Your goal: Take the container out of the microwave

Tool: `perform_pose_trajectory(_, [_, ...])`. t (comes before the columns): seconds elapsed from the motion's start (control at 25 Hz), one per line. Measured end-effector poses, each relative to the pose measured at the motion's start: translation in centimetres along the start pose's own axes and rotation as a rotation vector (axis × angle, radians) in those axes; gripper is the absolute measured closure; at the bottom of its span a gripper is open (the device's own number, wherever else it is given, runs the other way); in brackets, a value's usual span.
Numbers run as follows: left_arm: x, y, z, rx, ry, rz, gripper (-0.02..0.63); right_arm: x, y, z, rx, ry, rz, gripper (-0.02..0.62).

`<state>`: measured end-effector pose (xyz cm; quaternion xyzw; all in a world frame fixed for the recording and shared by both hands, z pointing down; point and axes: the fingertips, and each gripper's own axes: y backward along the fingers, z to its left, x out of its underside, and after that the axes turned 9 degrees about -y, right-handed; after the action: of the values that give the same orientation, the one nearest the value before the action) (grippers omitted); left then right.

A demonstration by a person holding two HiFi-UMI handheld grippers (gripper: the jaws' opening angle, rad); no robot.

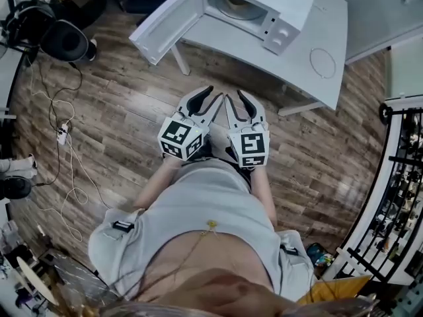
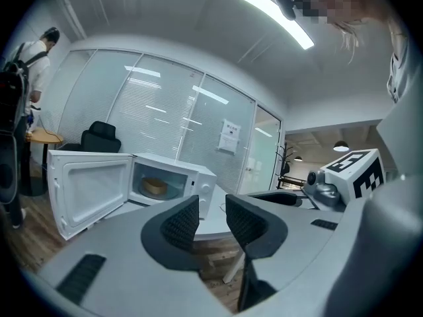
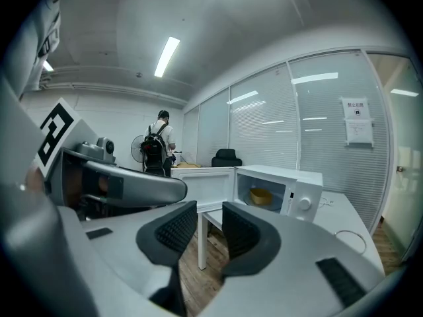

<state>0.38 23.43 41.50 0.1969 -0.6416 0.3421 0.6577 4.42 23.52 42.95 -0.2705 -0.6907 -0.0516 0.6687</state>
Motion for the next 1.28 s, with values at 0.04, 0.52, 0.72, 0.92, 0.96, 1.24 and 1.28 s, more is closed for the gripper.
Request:
perform_pose_trajectory(0.04, [-0.1,-0.3,0.7,0.001,0.001,0.001,0.479,-0.2,-0.7,-0.2,0.003,-0.003,0.001,0.466])
perform_pose_trajectory(0.52, [0.2,-2.0,6.8,0.026,0.015,0.027,0.479,-1.1,-6.9,0.1,0.021,-0.049,0.014,0.466])
perform_pose_trajectory(0.72, [0.3,-2.0,8.6,0.037,0.018,0.024,0.479,-1.4,-8.6,0.4,0.044,-0.056,0.001,0.466])
perform_pose_trajectory(0.92, [0.2,-1.9,10.0,0.046,0.014,0.021,0.479,-1.5,-9.7,1.0,0.057,-0.062,-0.003,0.466])
perform_pose_trajectory(0.96, [0.2,-1.8,10.1,0.046,0.014,0.022,0.479,-1.5,-9.8,1.1,0.058,-0.065,-0.003,0.466])
perform_pose_trajectory(1.24, [-0.2,-1.3,11.3,0.045,0.04,0.008,0.479,-2.0,-10.5,1.6,0.051,-0.096,-0.006,0.465])
perform_pose_trajectory(1.28, [-0.3,-1.3,11.4,0.045,0.041,0.005,0.479,-2.2,-10.5,1.5,0.049,-0.104,-0.01,0.465])
